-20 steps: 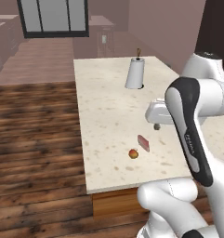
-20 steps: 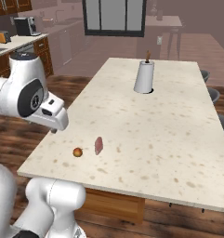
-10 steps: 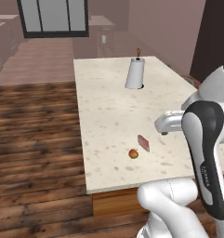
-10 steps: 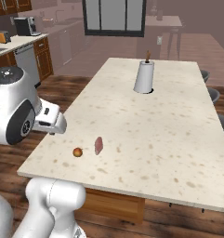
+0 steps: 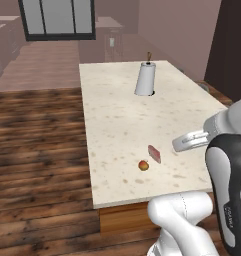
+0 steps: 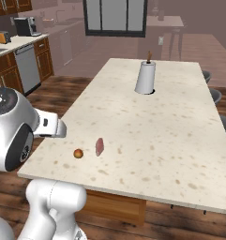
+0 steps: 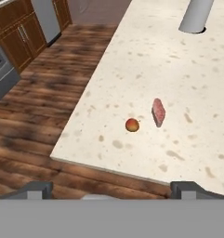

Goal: Open the fridge, remove the apple, squash, and steak, and place them on any counter.

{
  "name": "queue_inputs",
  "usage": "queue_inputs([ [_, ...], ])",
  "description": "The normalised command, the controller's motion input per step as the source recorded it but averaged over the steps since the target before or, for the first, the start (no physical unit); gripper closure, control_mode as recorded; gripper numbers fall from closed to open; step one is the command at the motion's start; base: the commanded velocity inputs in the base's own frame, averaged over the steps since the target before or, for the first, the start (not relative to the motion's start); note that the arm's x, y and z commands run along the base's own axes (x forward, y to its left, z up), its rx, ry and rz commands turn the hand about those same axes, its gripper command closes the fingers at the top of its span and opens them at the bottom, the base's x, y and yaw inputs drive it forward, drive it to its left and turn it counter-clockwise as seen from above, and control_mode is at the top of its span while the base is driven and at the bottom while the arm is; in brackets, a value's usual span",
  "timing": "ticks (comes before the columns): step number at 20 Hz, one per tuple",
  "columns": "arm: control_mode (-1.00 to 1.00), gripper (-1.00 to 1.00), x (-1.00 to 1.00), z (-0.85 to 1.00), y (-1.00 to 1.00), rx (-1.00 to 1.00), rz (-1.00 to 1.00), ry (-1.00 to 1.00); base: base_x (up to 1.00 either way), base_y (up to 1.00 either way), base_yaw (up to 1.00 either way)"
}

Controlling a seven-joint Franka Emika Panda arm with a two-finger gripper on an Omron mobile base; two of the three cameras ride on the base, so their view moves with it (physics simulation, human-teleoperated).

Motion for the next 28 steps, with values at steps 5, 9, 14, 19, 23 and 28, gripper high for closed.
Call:
queue_inputs([
  [5, -1.0, -1.0, 0.0, 0.0, 0.0, 0.0, 0.0, 0.0, 0.0, 0.0, 0.0],
  [9, -1.0, -1.0, 0.0, 0.0, 0.0, 0.0, 0.0, 0.0, 0.0, 0.0, 0.0],
  [14, 1.0, -1.0, -0.07, 0.0, 0.0, 0.0, 0.0, 0.0, -0.5, -0.02, 0.0],
  [19, 1.0, -1.0, 0.0, 0.0, 0.0, 0.0, 0.0, 0.0, -1.0, -0.33, -0.02],
  [23, 1.0, -1.0, 0.0, 0.0, 0.0, 0.0, 0.0, 0.0, -1.0, -0.29, 0.0],
  [28, 1.0, -1.0, 0.0, 0.0, 0.0, 0.0, 0.0, 0.0, -1.0, -0.18, 0.0],
])
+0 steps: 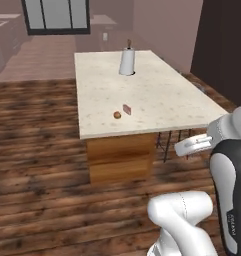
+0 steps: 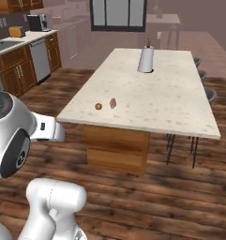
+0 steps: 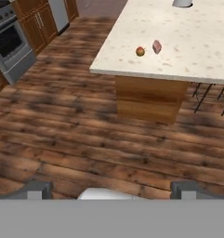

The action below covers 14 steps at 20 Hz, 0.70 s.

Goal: Open the fridge, remove the apple, squash, and steak, and place them on any counter.

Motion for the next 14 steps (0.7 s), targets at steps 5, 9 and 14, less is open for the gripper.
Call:
queue_inputs([
  [5, 1.0, -1.0, 0.0, 0.0, 0.0, 0.0, 0.0, 0.0, -0.14, 0.13, 0.73],
  [9, 1.0, -1.0, 0.0, 0.0, 0.0, 0.0, 0.0, 0.0, -0.05, 0.0, 1.0],
  [14, 1.0, -1.0, 0.0, 0.0, 0.0, 0.0, 0.0, 0.0, -0.04, 0.0, 1.0],
])
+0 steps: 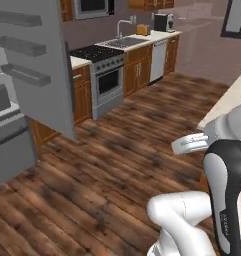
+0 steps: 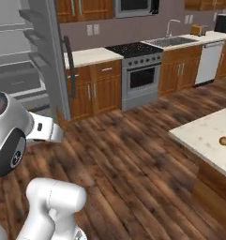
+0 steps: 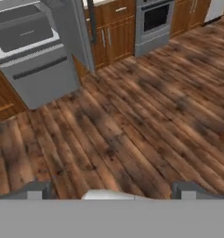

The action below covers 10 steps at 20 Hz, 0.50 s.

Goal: Open the fridge, remove the apple, squash, and steak, and place them on any counter.

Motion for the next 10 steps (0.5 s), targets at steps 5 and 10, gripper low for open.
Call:
queue_inputs([
  [5, 1.0, -1.0, 0.0, 0.0, 0.0, 0.0, 0.0, 0.0, -0.05, 0.0, 1.0],
  [10, 1.0, -1.0, 0.0, 0.0, 0.0, 0.0, 0.0, 0.0, 0.39, 0.14, 0.65],
])
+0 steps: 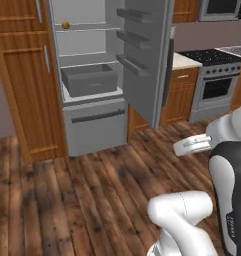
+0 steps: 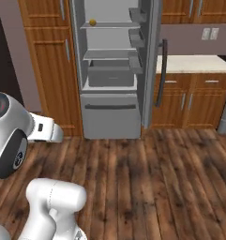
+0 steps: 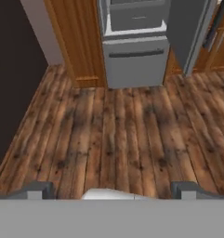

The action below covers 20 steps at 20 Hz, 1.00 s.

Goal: Open the fridge, remove the apple, squash, and steak, and place them on any counter.

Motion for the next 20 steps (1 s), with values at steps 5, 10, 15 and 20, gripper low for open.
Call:
queue_inputs([
  [5, 1.0, -1.0, 0.0, 0.0, 0.0, 0.0, 0.0, 0.0, 1.0, 0.0, 0.22],
  [10, 1.0, -1.0, 0.0, 0.0, 0.0, 0.0, 0.0, 0.0, 1.0, -0.07, 0.14],
  [15, 1.0, -1.0, 0.0, 0.0, 0.0, 0.0, 0.0, 0.0, 1.0, -0.12, 0.1],
  [20, 1.0, -1.0, 0.0, 0.0, 0.0, 0.0, 0.0, 0.0, 1.0, -0.12, 0.05],
])
